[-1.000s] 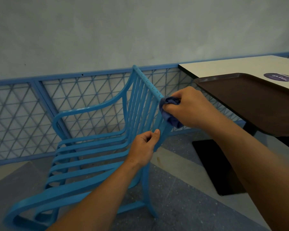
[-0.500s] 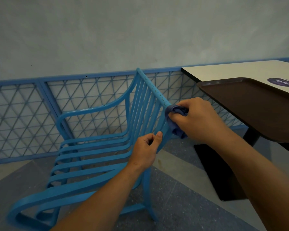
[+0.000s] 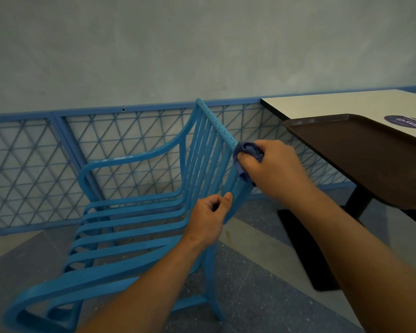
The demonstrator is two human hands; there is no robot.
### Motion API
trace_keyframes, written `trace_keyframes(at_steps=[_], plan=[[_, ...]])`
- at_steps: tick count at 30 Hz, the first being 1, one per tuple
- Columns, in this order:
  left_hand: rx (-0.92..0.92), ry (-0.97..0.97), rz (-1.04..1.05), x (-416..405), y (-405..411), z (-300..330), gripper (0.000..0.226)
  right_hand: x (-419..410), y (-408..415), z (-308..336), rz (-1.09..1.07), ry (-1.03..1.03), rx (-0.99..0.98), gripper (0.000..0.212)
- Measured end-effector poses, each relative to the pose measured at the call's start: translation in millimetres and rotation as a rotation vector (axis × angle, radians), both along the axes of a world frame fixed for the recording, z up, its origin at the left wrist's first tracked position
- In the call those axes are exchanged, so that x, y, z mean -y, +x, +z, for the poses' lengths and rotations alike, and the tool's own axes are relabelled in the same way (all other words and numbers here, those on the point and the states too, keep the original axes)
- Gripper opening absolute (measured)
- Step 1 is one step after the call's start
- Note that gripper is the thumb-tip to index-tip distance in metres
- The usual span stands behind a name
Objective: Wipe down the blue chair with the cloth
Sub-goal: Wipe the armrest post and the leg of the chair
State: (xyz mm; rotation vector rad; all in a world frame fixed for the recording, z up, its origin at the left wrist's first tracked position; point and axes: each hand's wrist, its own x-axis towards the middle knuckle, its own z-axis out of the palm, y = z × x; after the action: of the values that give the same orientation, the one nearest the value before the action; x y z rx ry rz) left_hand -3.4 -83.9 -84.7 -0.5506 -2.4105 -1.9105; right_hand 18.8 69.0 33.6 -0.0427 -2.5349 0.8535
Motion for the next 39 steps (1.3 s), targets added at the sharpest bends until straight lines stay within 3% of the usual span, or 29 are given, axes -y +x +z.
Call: trace_keyframes(at_steps=[3, 9, 18, 25, 29, 33, 39], plan=[[0.008, -0.004, 0.003, 0, -1, -1, 0.050, 6, 11, -7, 0.000, 0.060, -0.077, 0.023], [0.014, -0.007, -0.016, 1, 0, 1, 0.049, -4, -5, 3, -0.039, -0.310, 0.060, 0.027], [-0.020, -0.023, -0.049, 26, 18, 3, 0.049, 10, 13, -3, -0.009, -0.431, 0.046, 0.033], [0.006, -0.004, -0.123, 53, 32, 0, 0.053, 19, 53, 1, 0.068, -0.254, 0.087, 0.036], [-0.026, 0.075, -0.102, 37, 33, 19, 0.035, 24, 59, 14, 0.062, -0.124, 0.129, 0.029], [-0.007, 0.138, 0.011, 22, 34, 19, 0.040, 24, 38, 18, 0.056, -0.172, 0.132, 0.024], [-0.017, 0.120, 0.023, 25, 35, 15, 0.041, 29, -23, 13, -0.010, -0.224, 0.116, 0.027]])
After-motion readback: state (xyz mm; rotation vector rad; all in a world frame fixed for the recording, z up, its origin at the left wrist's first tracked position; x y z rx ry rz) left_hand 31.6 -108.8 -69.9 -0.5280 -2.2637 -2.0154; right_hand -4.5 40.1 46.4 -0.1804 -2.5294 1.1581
